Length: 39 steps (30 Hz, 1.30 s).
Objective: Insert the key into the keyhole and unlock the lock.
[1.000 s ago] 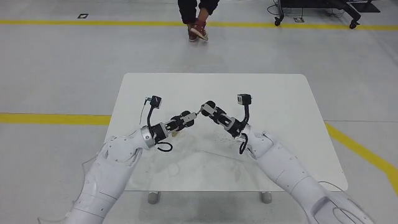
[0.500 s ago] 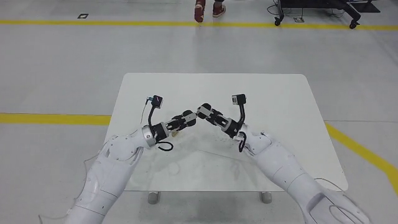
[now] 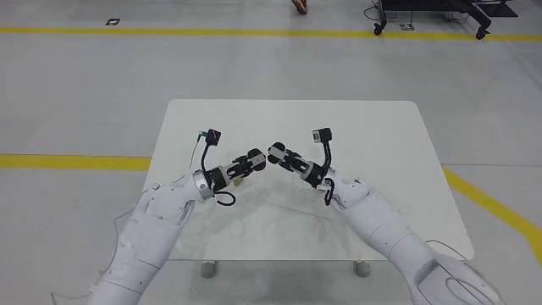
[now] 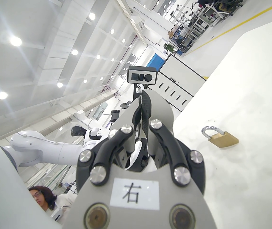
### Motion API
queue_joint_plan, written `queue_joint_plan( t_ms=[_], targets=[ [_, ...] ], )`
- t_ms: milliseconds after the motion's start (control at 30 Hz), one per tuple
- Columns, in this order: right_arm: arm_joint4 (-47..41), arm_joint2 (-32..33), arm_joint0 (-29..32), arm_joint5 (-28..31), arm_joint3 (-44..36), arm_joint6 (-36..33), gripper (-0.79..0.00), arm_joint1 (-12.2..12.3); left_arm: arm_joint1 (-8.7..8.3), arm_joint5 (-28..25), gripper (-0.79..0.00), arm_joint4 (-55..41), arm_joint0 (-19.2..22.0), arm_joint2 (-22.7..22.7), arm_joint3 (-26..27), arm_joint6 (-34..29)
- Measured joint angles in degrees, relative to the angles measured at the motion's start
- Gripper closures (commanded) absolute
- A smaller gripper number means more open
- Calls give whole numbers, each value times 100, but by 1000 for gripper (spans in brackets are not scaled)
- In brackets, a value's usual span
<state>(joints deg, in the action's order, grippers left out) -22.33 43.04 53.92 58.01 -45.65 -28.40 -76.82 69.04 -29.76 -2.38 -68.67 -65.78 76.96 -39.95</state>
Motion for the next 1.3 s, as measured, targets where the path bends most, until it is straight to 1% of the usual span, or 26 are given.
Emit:
queue_joint_plan(
  t_ms=[167,267,533,633,767,800,933,1067,1133,1300],
  targets=[
    [-88,73,19,-3,6,-157,0,-6,-11,68,0,86,-66,-67,50,281],
    [-156,78,19,-52,1,-420,0,2,-20,112,0,31,-88,-127,57,359],
    [-730,152,65,-251,-133,-1431,0,67,-39,123,0,-100,-117,-185,76,314],
    [-848,197,78,-323,-156,-1640,0,85,-44,103,0,-95,-117,-168,91,254],
    [-916,239,95,-390,-166,-1757,0,88,-49,55,0,-63,-112,-137,112,193],
    [-918,249,96,-398,-161,-1764,0,87,-50,38,-785,-76,-110,-131,115,168],
    [-899,333,96,-344,-122,-1739,0,94,-59,18,-785,-112,-94,-165,107,155],
    [-880,548,122,-141,-74,-1658,0,157,-59,21,-785,-111,-94,-164,106,157],
    [-889,732,169,-16,-75,-1625,0,225,-59,21,-785,-111,-94,-164,106,157],
    [-894,1299,405,-1,-339,-1552,0,424,-59,21,-785,-110,-95,-165,106,157]
  ],
)
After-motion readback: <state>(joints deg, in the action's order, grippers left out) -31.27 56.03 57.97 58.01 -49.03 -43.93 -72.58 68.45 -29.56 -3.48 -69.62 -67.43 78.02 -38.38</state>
